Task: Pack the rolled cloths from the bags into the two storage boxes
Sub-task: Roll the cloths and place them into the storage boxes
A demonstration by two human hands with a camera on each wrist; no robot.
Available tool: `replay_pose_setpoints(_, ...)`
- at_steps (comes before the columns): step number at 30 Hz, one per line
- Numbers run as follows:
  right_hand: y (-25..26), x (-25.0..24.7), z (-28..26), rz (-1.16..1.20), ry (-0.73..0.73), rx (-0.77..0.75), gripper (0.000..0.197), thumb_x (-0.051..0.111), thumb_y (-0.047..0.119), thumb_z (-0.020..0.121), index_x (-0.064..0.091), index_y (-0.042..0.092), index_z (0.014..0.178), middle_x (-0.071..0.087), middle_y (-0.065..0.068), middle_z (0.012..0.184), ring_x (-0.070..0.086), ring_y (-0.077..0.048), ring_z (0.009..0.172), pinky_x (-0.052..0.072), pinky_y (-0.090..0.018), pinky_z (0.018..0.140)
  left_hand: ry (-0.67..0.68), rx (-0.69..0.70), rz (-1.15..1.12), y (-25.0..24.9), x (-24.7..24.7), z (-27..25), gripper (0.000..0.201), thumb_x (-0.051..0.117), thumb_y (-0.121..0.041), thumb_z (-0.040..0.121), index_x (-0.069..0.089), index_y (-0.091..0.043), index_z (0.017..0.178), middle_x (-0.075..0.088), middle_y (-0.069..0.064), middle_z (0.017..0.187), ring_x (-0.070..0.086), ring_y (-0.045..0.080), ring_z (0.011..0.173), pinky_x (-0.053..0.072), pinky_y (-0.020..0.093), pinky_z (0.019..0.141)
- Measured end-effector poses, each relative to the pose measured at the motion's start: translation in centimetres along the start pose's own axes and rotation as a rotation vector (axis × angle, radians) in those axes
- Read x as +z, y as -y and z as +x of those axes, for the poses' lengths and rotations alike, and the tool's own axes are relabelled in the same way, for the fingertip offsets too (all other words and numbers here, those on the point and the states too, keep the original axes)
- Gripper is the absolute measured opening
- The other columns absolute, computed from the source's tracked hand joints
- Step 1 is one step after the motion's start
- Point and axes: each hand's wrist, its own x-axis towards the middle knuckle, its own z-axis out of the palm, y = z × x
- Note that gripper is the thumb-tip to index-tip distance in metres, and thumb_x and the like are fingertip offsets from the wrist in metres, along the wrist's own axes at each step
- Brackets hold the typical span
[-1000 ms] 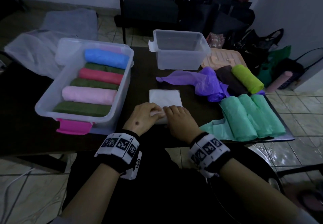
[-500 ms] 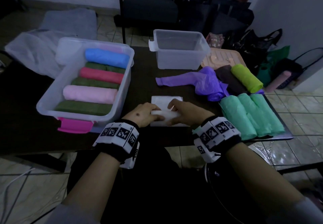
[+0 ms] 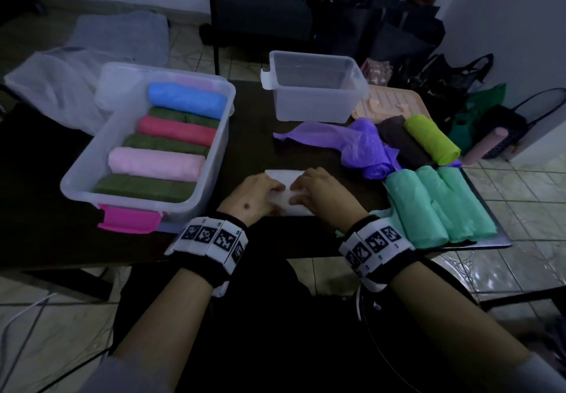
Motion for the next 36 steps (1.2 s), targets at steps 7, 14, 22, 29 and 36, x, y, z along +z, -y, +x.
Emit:
replay_pose_setpoints(7,0.3,1.4,-1.4,-0.135,-0.001,-0.039,0.066,0.063,0.030,0.086,0.033,0.016,0.143,0.037,-0.006,0.144,0.032,-0.022,0.133,0.029,-0.034,0.106,0.002,0.007,-0.077,0.4,0.3,0.2,0.068,0.074,-0.008,0.073,0.043,-0.021,0.132,0.051,0.003,0.129,0.049,0.020,0.119,0.040,0.026,0.092)
replay_pose_setpoints(14,0.0,-2.2,0.6,0.026,0.271,0.031,0.049,0.065,0.026,0.086,0.050,0.014,0.130,0.052,-0.007,0.130,0.047,-0.021,0.119,0.036,-0.029,0.095,-0.104,0.077,-0.072,0.3,0.1,0.1,0.035,0.067,-0.012,0.081,0.062,-0.016,0.115,0.060,0.003,0.116,0.056,0.017,0.109,0.040,0.022,0.088)
replay_pose_setpoints(22,-0.2,-1.7,2.6,-0.083,0.335,0.122,0.104,0.081,0.060,0.052,0.027,0.034,0.136,0.040,-0.005,0.132,0.039,-0.026,0.122,0.038,-0.047,0.101,-0.040,0.063,-0.089,0.1,-0.5,-0.2,0.036,0.062,-0.006,0.085,0.061,-0.015,0.120,0.060,0.004,0.121,0.056,0.013,0.112,0.037,0.013,0.080)
replay_pose_setpoints(29,-0.2,-1.6,1.8,-0.101,0.324,0.120,0.079,0.071,0.064,0.065,0.046,0.025,0.129,0.045,-0.005,0.123,0.038,-0.019,0.107,0.033,-0.035,0.085,-0.039,0.043,-0.078,-0.2,-0.5,-0.4,0.035,0.058,-0.006,0.088,0.061,-0.016,0.122,0.062,0.005,0.120,0.057,0.014,0.111,0.038,0.014,0.079)
replay_pose_setpoints(36,0.0,-0.2,-0.8,0.068,0.226,0.041,0.063,0.064,0.036,0.086,0.036,0.017,0.139,0.043,-0.009,0.137,0.043,-0.022,0.123,0.037,-0.037,0.104,-0.119,0.061,-0.103,-0.1,0.0,-1.0,0.030,0.063,-0.009,0.084,0.067,-0.017,0.113,0.067,0.005,0.113,0.059,0.020,0.108,0.040,0.021,0.088)
